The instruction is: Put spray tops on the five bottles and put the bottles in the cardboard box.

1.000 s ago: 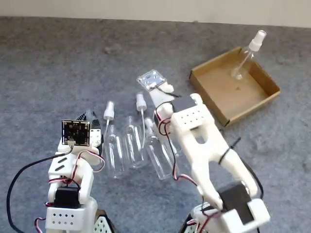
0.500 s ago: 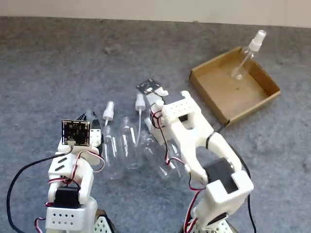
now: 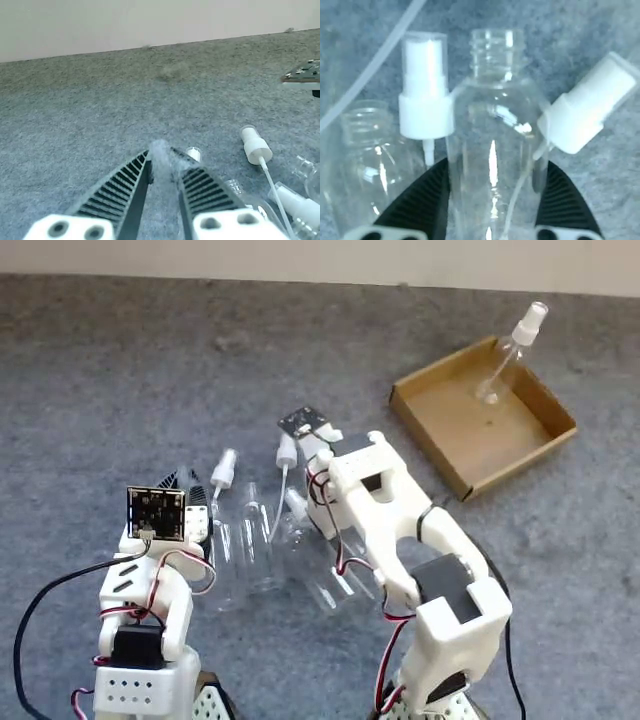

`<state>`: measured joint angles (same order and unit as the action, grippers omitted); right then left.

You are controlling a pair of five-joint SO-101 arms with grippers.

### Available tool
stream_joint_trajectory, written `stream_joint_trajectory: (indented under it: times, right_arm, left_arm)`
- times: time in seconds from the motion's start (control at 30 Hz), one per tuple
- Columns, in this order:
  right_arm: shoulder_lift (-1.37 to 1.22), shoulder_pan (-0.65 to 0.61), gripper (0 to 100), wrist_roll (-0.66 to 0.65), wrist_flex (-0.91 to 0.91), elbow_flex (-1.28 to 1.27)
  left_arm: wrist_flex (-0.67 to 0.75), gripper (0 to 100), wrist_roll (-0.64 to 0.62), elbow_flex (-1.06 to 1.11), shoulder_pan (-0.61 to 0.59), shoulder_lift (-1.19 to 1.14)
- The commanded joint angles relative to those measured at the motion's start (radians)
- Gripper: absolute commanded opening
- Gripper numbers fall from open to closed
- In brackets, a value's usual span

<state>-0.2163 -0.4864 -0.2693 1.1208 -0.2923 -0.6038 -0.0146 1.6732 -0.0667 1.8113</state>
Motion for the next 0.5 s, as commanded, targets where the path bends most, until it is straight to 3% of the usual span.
stream_joint_trajectory:
  times: [0.0, 0.47]
  right_arm:
    - [0.024, 0.058, 14.6, -0.005, 0.005, 0.054]
    - [0.519, 0.074, 14.6, -0.006, 0.217, 0.053]
  left_arm:
    - [-0.003, 1, 0.006, 0.021, 0.012, -0.002]
    - [-0.003, 1, 0.006, 0.021, 0.012, -0.002]
